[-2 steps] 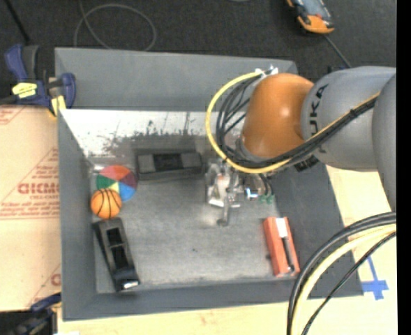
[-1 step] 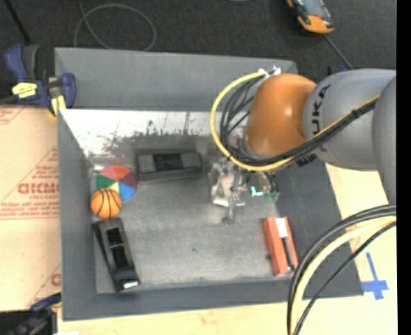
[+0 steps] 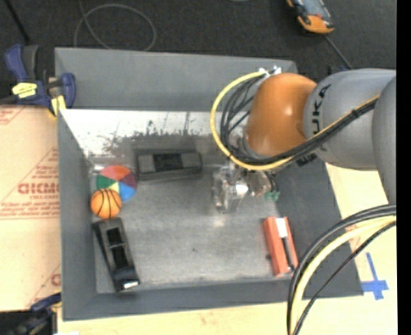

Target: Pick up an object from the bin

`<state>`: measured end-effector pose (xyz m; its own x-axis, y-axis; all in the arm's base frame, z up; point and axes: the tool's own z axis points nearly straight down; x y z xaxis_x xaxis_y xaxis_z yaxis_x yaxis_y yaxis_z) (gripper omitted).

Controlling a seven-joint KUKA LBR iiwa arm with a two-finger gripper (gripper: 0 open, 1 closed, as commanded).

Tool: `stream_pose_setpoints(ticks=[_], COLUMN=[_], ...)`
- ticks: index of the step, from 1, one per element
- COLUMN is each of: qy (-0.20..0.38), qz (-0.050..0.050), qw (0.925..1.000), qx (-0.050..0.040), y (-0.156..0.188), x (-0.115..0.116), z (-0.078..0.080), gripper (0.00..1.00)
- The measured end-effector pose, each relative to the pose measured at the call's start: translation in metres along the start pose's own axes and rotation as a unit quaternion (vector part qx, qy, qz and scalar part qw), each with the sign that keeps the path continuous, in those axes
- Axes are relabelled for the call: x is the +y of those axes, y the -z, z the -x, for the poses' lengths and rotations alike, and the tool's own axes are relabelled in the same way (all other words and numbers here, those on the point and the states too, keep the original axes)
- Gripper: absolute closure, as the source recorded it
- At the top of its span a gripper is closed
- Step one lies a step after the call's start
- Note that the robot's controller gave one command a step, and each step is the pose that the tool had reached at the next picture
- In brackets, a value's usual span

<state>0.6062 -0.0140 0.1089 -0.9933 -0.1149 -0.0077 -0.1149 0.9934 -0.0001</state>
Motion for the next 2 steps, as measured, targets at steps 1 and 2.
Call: stream_pose_setpoints(ticks=[1,2], qy=[0.0,-0.001], qz=[0.0,0.0], qw=[1.0,1.0], qx=[0.0,0.0029], y=[0.0,0.116], x=[0.0,-0.015], z=[0.0,0.03], gripper=[1.0,1.0])
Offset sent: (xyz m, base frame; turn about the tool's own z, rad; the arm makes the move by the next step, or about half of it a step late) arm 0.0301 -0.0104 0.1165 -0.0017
